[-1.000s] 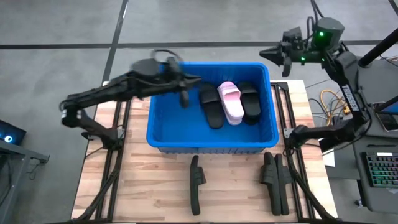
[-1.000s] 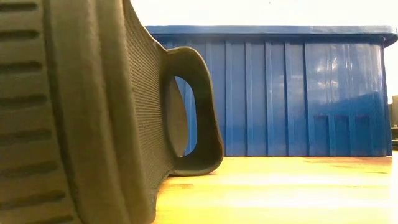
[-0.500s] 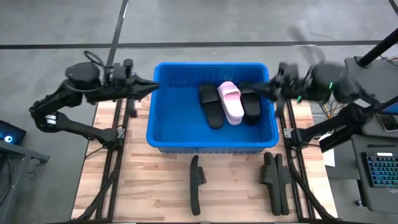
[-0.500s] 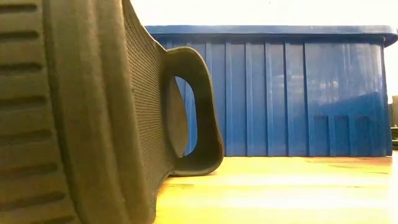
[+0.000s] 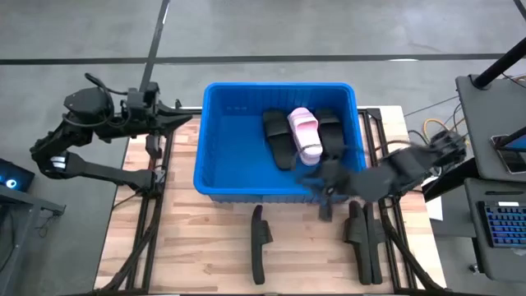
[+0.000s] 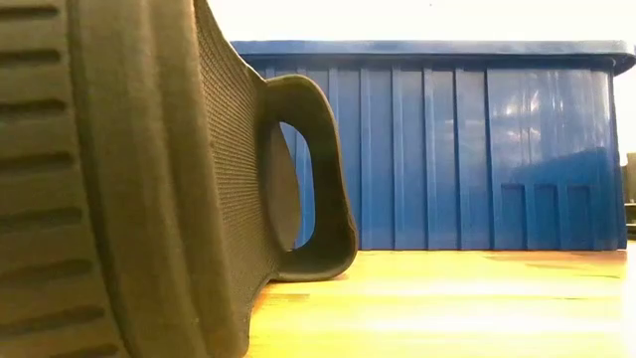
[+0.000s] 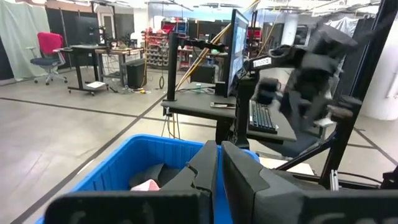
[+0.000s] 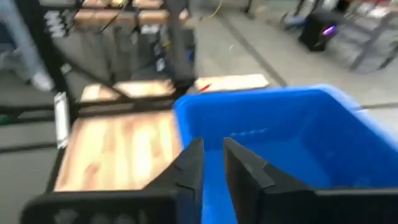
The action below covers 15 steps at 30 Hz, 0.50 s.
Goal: Pick and place slides into bin
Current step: Put the black slide into the blue bin
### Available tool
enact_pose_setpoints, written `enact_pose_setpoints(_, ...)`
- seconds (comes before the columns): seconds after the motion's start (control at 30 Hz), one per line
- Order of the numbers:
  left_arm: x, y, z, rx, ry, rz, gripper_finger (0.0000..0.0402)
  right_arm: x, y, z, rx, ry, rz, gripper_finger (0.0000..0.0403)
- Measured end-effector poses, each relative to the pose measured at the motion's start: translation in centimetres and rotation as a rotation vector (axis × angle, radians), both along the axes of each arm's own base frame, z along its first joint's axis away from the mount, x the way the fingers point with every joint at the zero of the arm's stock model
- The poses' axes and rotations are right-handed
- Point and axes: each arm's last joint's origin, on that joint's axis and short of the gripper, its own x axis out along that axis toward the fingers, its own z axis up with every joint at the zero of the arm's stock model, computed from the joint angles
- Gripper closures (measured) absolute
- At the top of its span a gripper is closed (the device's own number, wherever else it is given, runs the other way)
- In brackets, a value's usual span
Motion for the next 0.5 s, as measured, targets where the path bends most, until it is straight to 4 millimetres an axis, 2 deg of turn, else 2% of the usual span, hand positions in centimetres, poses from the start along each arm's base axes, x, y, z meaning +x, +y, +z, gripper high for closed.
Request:
enact_pose_setpoints(0.17, 0.2, 0.0, -0.2, -0.001, 0.01, 0.0, 0.0393, 3.6, 2.3, -3.5, 0.093, 0.117, 0.055, 0.0269)
enact_pose_setpoints(0.3, 0.4, 0.0, -0.5, -0.001, 0.019, 0.0, 0.0393, 5.3, 3.6, -5.8, 0.22, 0.174, 0.016, 0.0203)
enact_pose_setpoints(0.4, 0.4, 0.0, -0.6, -0.001, 0.02, 0.001, 0.0393, 6.1, 4.5, -7.0, 0.315, 0.213, 0.007, 0.0178)
enact_pose_setpoints(0.5, 0.8, 0.1, -0.7, -0.002, 0.031, 0.002, 0.0393, 6.7, 6.0, -8.5, 0.341, 0.25, 0.007, 0.0171)
